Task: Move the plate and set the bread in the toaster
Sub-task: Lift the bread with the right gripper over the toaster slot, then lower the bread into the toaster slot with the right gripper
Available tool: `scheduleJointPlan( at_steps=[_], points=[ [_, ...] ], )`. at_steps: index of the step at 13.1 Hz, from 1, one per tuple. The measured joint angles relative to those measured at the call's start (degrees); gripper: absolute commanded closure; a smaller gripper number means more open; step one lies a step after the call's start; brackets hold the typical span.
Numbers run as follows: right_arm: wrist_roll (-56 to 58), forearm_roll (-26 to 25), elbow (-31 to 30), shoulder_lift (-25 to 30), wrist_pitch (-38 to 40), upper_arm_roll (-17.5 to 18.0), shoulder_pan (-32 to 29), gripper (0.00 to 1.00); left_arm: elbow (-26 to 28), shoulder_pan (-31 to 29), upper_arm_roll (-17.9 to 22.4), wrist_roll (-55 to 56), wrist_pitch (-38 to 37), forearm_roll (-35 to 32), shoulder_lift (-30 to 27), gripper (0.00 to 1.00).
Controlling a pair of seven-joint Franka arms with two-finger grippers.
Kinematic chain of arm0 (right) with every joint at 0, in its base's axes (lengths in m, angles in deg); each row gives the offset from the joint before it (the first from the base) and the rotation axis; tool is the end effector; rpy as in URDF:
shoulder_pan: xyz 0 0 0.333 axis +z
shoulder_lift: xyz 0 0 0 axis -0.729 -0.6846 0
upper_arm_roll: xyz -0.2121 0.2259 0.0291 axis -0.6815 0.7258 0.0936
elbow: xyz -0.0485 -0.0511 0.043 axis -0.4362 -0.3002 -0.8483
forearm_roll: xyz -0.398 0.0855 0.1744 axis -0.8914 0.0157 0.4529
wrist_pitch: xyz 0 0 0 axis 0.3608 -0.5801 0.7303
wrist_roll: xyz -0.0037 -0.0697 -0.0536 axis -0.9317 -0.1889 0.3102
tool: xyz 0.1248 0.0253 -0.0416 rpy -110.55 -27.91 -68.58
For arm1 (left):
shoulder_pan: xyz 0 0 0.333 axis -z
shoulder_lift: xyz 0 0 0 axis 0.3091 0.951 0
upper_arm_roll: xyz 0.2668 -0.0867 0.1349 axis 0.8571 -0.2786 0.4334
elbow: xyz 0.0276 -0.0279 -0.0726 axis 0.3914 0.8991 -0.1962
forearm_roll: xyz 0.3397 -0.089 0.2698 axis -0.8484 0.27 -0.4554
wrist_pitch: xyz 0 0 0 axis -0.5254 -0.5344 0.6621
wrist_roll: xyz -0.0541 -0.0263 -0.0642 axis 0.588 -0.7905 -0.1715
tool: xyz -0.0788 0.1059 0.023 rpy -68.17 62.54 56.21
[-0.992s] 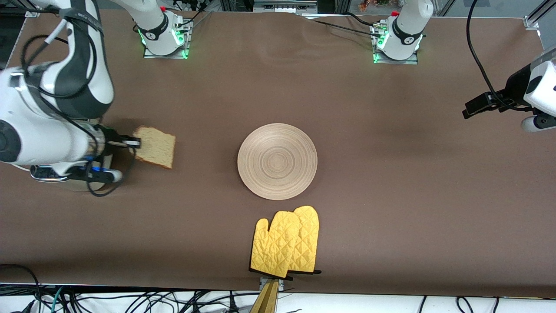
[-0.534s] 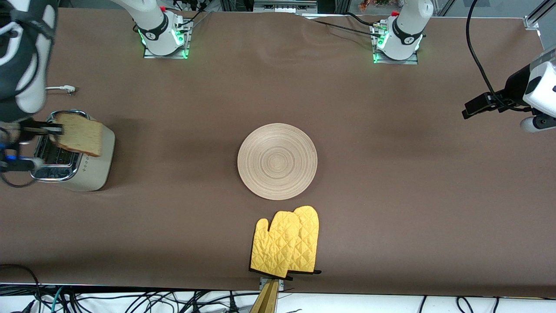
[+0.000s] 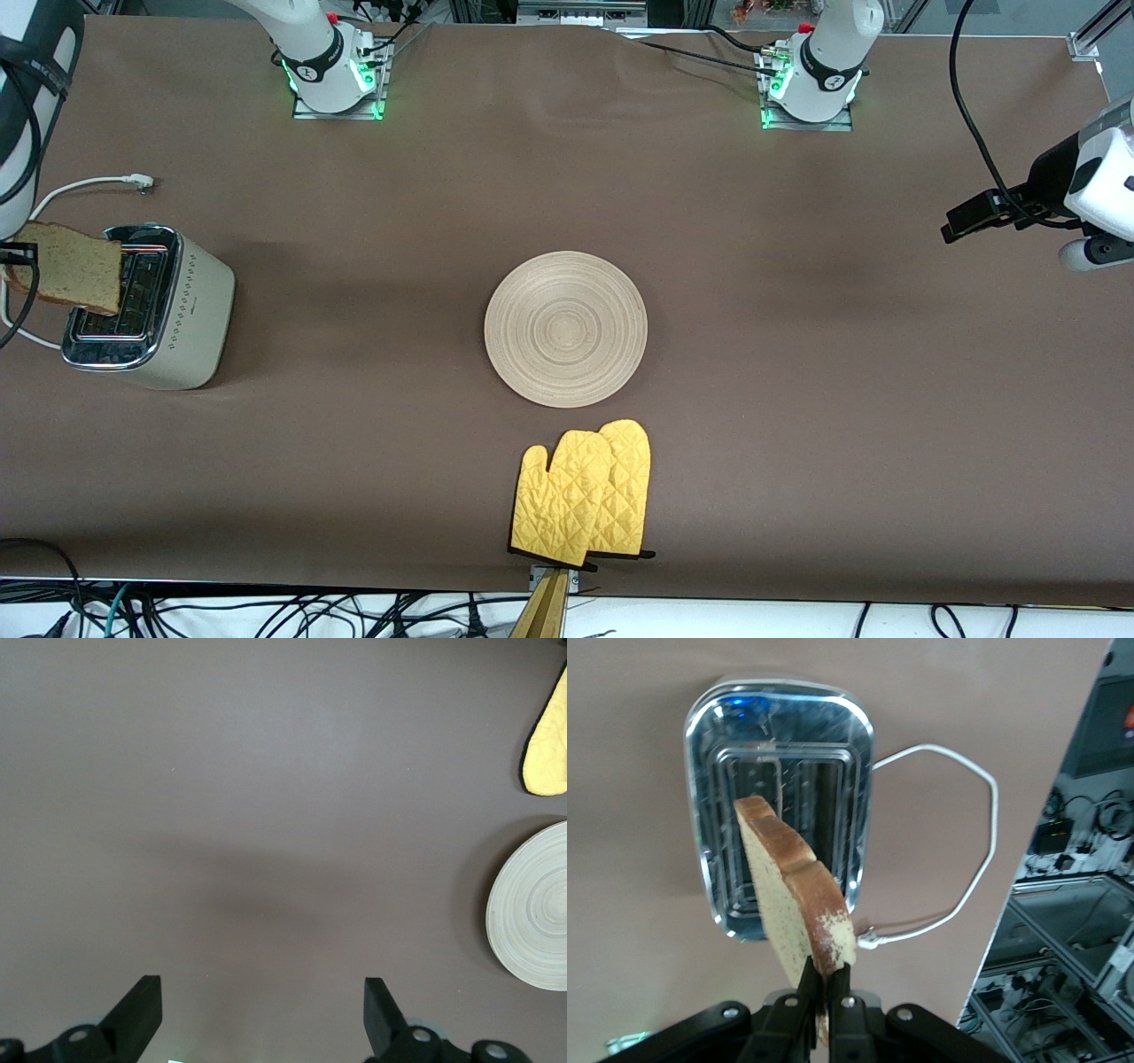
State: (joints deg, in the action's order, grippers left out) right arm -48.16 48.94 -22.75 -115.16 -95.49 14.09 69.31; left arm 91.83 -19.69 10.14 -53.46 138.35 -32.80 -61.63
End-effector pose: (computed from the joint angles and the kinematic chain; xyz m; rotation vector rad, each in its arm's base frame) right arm 0.6733 -0.1658 0.4813 2.7665 0.0227 -0.5061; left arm 0.6108 -0.0135 0.5576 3.0823 0.3726 -0.1536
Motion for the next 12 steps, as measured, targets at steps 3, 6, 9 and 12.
scheduleJointPlan(
  at_steps=[3, 6, 9, 12],
  points=[
    [0.0, -0.2, 0.0, -2.2, -3.1, 0.0, -1.2, 1.00, 0.0, 0.0, 0.0, 0.0, 0.0, 0.0, 0.0, 0.00],
    [-0.2, -0.2, 0.0, -3.4, -3.8, 0.0, -1.5, 1.00, 0.0, 0.0, 0.0, 0.0, 0.0, 0.0, 0.0, 0.00],
    [-0.3, -0.2, 0.0, -3.9, -3.9, 0.0, -1.8, 1.00, 0.0, 0.0, 0.0, 0.0, 0.0, 0.0, 0.0, 0.00],
    [-0.4, -0.2, 0.0, -4.9, -4.2, 0.0, -2.3, 1.00, 0.0, 0.0, 0.0, 0.0, 0.0, 0.0, 0.0, 0.00]
  ],
)
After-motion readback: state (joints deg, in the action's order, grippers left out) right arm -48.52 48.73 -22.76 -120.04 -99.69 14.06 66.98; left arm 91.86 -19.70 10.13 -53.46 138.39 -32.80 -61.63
